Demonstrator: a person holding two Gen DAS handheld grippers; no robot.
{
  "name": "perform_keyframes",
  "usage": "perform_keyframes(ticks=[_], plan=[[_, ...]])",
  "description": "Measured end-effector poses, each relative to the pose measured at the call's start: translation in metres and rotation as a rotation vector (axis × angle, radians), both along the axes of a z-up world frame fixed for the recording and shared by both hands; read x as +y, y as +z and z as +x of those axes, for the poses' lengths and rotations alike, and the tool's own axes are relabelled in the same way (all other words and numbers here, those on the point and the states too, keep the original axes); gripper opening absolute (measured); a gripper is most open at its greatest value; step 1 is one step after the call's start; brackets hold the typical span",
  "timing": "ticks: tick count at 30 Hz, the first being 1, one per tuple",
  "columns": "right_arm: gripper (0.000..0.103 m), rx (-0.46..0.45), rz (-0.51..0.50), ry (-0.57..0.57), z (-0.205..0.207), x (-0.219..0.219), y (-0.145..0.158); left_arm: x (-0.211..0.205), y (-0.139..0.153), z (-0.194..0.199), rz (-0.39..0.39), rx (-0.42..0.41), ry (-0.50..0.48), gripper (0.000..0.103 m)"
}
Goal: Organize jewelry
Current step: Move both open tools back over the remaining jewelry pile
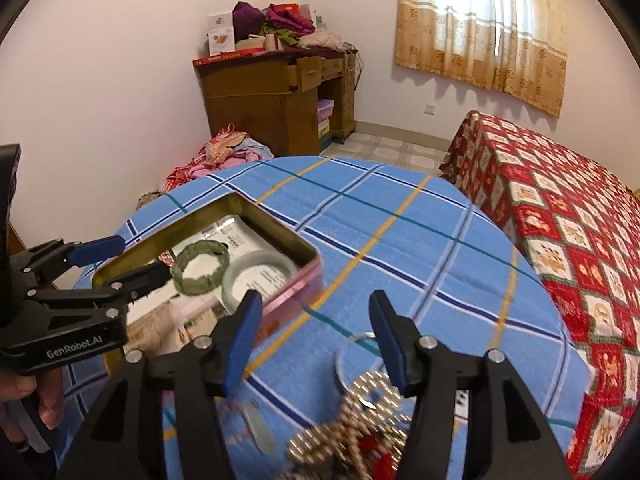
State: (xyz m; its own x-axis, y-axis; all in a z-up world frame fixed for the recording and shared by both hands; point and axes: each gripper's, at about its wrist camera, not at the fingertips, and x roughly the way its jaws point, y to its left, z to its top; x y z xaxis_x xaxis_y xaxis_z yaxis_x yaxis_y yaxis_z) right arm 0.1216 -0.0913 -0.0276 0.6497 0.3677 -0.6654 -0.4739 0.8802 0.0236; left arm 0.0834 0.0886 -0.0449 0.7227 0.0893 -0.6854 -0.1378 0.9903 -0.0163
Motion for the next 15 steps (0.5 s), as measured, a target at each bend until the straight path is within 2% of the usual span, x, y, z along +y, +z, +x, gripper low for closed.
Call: perform_keyframes(ticks=[5,9,15], plan=[[0.065,-0.005,0.021,-0.072,-0.019,-0.047,0.0,-0.02,0.003,-0.019,-0.002,-0.02,-0.041,0.07],[0.065,0.002,-0.004,-0.112,-0.033,-0.073,-0.007,-0.04,0.002,-0.026,0.033,-0.02,-0.084,0.07],[0.065,0.008,-0.01,-0.162,-0.05,-0.107,-0.016,-0.065,-0.007,-0.037,0.046,-0.009,-0.13,0.07]])
